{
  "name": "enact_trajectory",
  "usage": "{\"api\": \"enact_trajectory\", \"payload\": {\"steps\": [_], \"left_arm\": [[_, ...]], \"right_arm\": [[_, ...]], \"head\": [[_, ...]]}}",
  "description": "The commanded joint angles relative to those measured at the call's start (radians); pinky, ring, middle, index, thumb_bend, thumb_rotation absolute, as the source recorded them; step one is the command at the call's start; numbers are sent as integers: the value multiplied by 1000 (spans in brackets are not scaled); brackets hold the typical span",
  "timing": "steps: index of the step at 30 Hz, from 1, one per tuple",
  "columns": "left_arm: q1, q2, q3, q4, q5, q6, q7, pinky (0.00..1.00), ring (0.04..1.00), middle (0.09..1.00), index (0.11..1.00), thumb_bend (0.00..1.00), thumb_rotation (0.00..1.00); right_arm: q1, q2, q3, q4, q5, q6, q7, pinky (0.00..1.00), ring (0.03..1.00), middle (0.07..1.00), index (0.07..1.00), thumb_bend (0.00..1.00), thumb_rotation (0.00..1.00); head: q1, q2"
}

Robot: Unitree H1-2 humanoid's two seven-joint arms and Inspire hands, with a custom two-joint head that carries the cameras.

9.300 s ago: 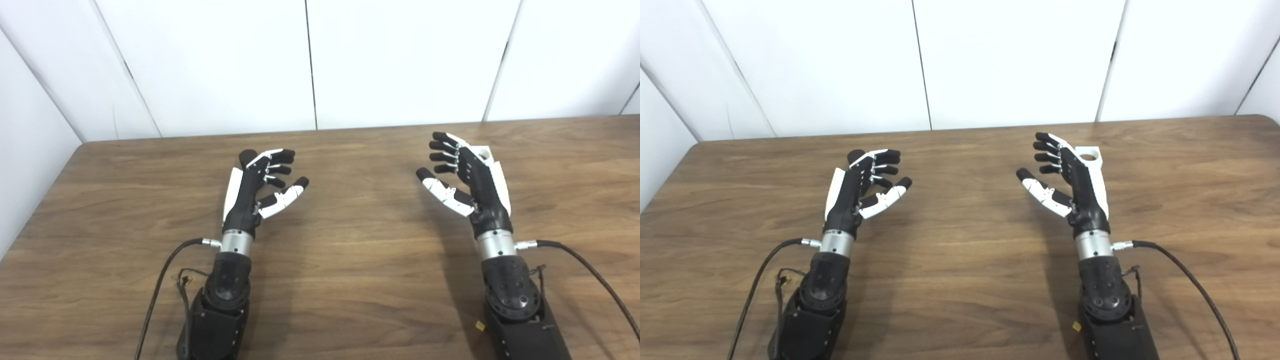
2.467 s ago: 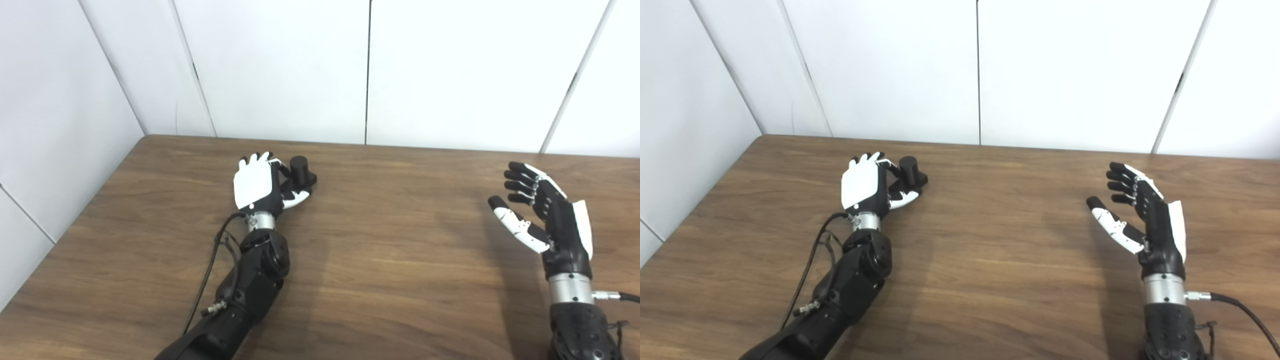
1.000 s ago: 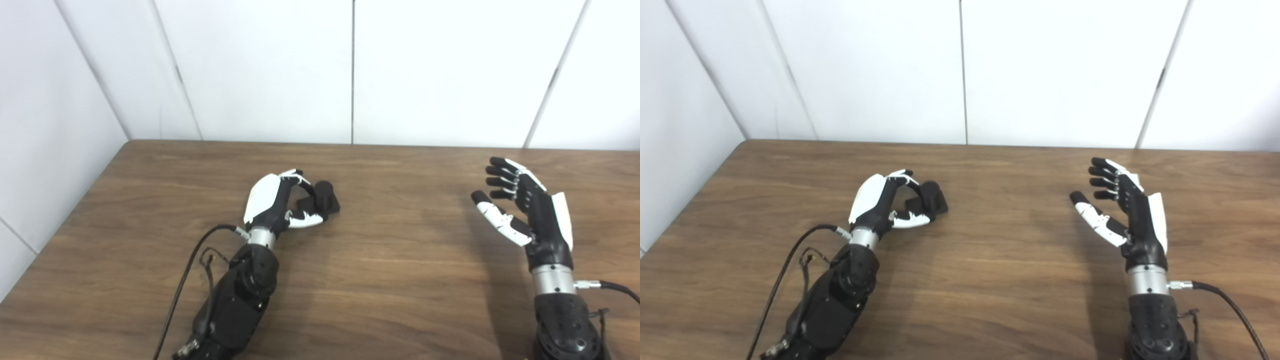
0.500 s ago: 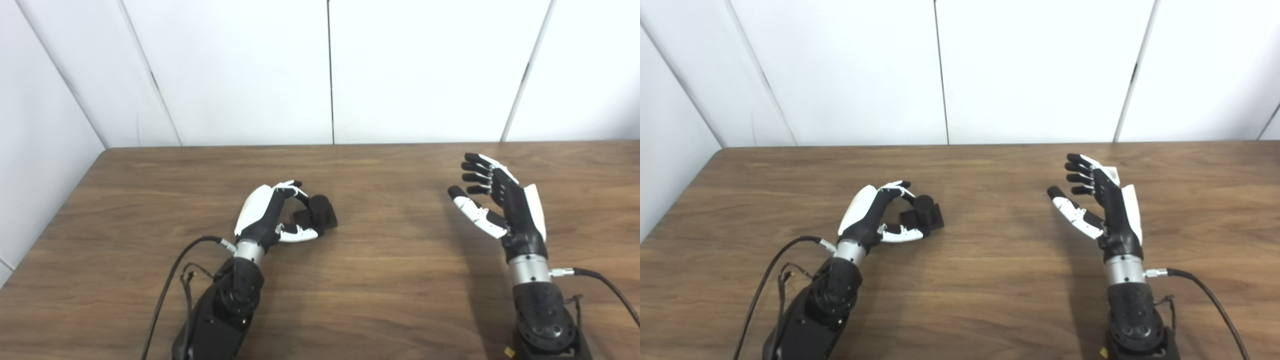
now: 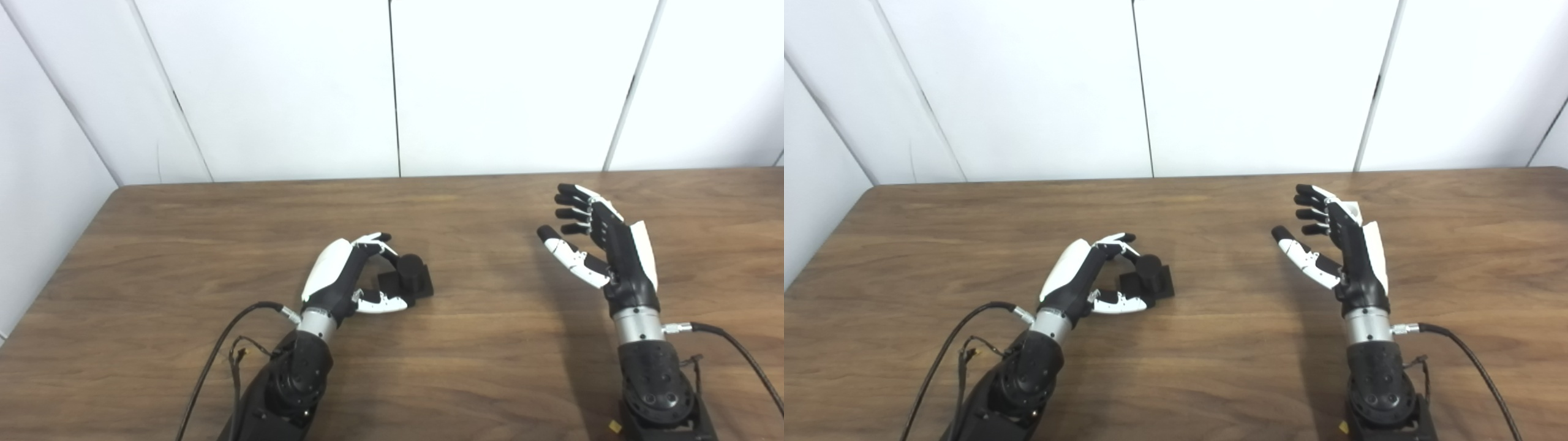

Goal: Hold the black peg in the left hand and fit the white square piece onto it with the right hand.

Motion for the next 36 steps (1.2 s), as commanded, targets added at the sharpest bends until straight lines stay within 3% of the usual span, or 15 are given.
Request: {"api": "enact_trajectory", "payload": {"steps": [1, 13, 24, 27, 28, 29, 36], "left_arm": [[2, -8, -19, -37, -3, -16, -33, 829, 935, 890, 487, 511, 97], [22, -19, -41, -52, 15, -26, -42, 861, 949, 900, 489, 507, 99], [32, 30, -33, -36, 64, -68, -31, 900, 948, 899, 492, 509, 99], [31, 39, -29, -17, 63, -89, -26, 882, 948, 902, 492, 508, 99], [31, 40, -28, -11, 63, -95, -24, 876, 948, 903, 541, 737, 396], [30, 41, -27, -5, 65, -102, -21, 870, 947, 902, 550, 780, 451], [29, 34, -18, 18, 70, -128, -13, 852, 942, 902, 556, 834, 518]], "right_arm": [[-39, -1, -1, -39, -5, -8, -11, 644, 727, 765, 781, 534, 389], [-41, -11, -4, -44, 9, -2, 1, 651, 730, 762, 778, 542, 392], [-58, -52, -23, -78, -18, 26, -7, 654, 736, 781, 794, 546, 381], [-73, -88, -37, -93, -51, 43, -13, 649, 732, 779, 792, 546, 386], [-76, -97, -40, -98, -58, 48, -13, 654, 735, 780, 794, 539, 393], [-81, -112, -47, -103, -60, 51, -10, 654, 741, 781, 795, 536, 388], [-117, -189, -69, -108, -86, 68, 0, 655, 750, 781, 783, 556, 372]], "head": [[2, 1], [-11, 10], [-243, -16], [-261, -22], [-261, -22], [-261, -24], [-258, -23]]}}
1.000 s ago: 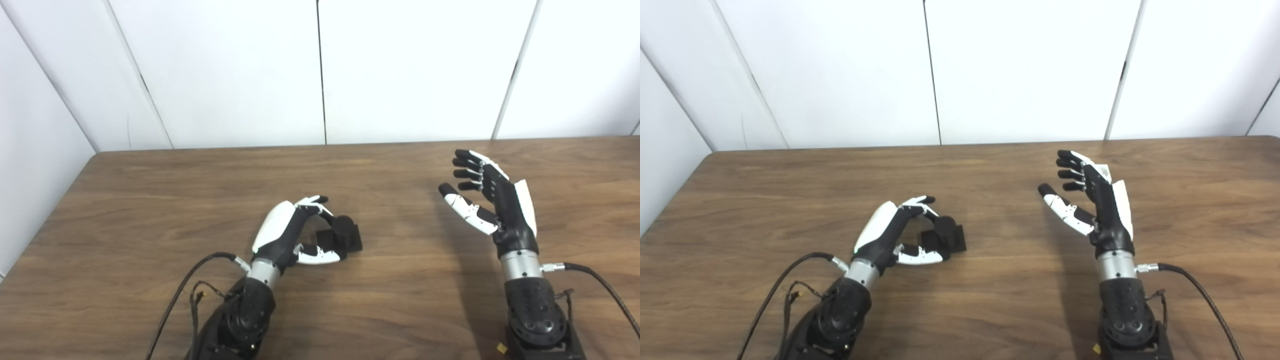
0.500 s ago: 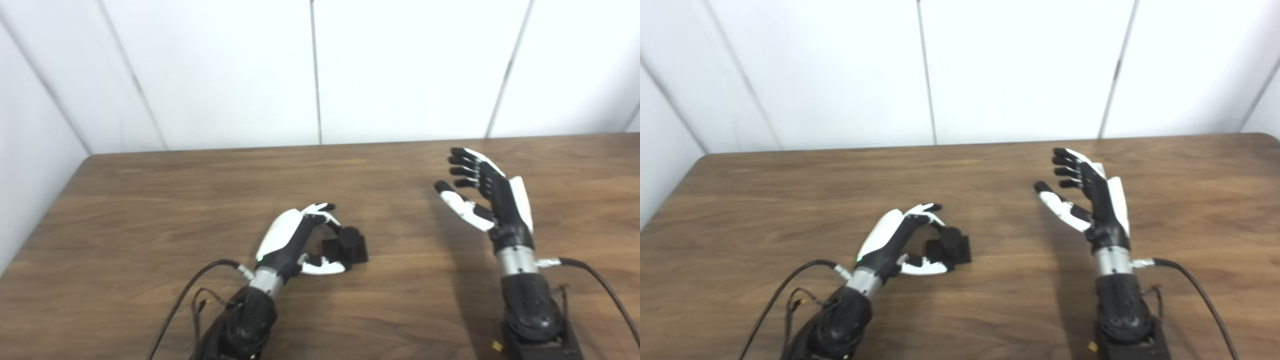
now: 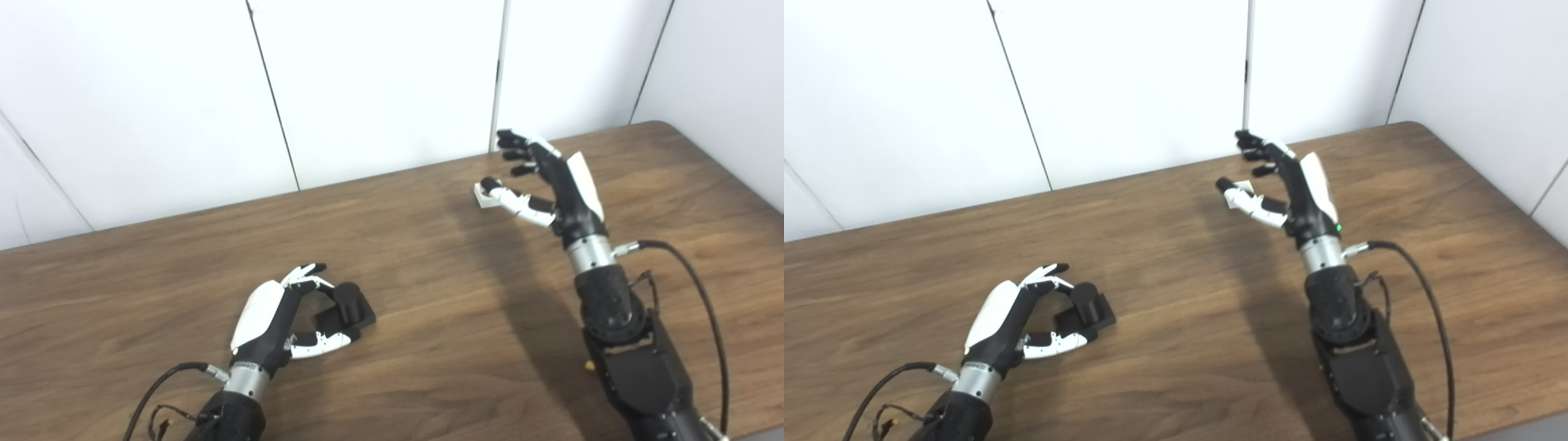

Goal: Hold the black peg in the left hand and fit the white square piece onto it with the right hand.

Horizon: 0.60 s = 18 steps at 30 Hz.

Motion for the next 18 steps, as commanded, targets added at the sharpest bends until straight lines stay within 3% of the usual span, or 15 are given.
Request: {"api": "enact_trajectory", "payload": {"steps": [1, 6, 11, 14, 18], "left_arm": [[-11, 7, 6, 8, 7, 0, -1, 851, 942, 902, 555, 834, 513], [-11, 9, 16, 14, 6, -13, -1, 849, 942, 899, 548, 829, 500], [-10, 11, 24, 12, 8, -11, -7, 843, 942, 898, 553, 815, 494], [-9, 12, 26, 12, 8, -11, -11, 847, 944, 898, 554, 808, 496], [-8, 12, 26, 10, 16, -10, -10, 842, 939, 895, 555, 815, 509]], "right_arm": [[-65, -42, -11, -30, -17, -8, -1, 651, 747, 781, 780, 564, 368], [-134, -120, 14, 14, -66, 18, 38, 622, 744, 802, 778, 577, 392], [-230, -192, 70, 82, -151, 46, 75, 663, 769, 807, 758, 570, 367], [-278, -215, 96, 122, -176, 58, 97, 686, 809, 818, 751, 577, 347], [-336, -230, 128, 183, -202, 56, 106, 652, 787, 801, 731, 590, 314]], "head": [[0, 1], [-9, -2], [-8, -2], [-5, -2], [-1, -1]]}}
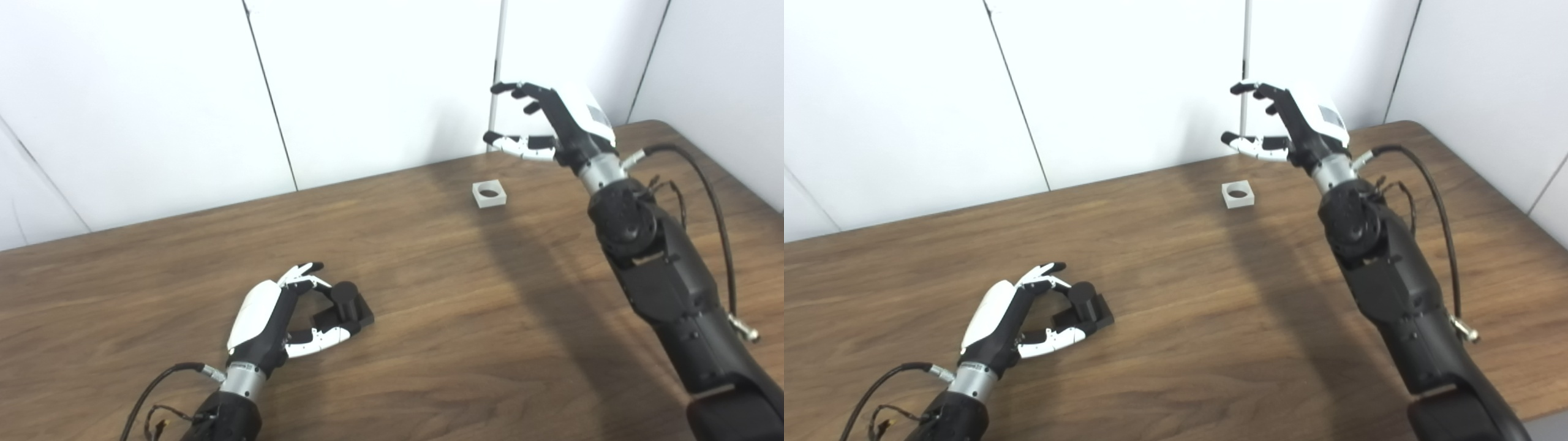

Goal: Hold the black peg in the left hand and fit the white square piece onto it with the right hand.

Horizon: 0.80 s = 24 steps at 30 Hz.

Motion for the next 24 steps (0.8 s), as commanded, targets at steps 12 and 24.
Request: {"api": "enact_trajectory", "payload": {"steps": [12, 24], "left_arm": [[-12, 9, 8, 18, 25, 8, 8, 839, 935, 895, 552, 829, 434], [-16, 11, 7, 23, 48, 12, 10, 862, 938, 898, 555, 873, 318]], "right_arm": [[-164, -115, 126, 111, -70, 7, 176, 714, 870, 871, 771, 646, 371], [-172, -125, 127, 125, -85, -1, 189, 710, 865, 872, 783, 625, 409]], "head": [[11, -1], [15, 2]]}}
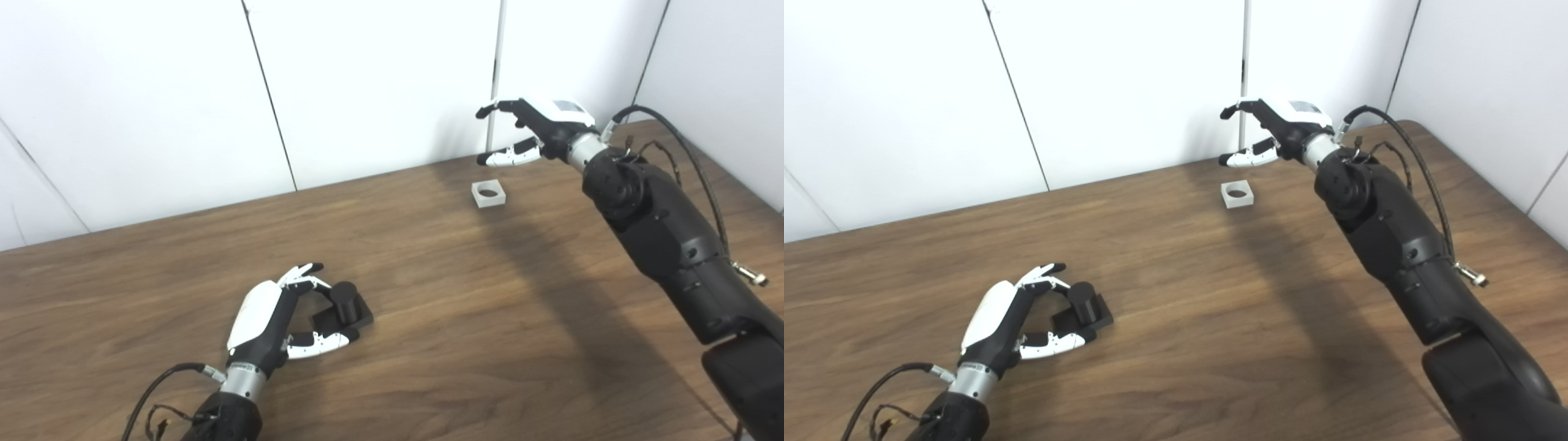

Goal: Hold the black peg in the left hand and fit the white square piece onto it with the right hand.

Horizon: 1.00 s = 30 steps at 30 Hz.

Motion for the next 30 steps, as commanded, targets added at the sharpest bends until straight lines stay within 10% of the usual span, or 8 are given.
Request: {"api": "enact_trajectory", "payload": {"steps": [1, 30], "left_arm": [[-18, 15, 6, 22, 19, 9, 11, 864, 935, 896, 554, 875, 310], [-18, 16, 11, 62, 56, -10, 50, 880, 925, 890, 554, 861, 339]], "right_arm": [[-66, -25, -9, -17, -2, -10, -14, 712, 867, 872, 784, 624, 410], [-212, -57, 114, 227, -50, -57, 69, 733, 869, 875, 776, 667, 356]], "head": [[2, 1], [10, -9]]}}
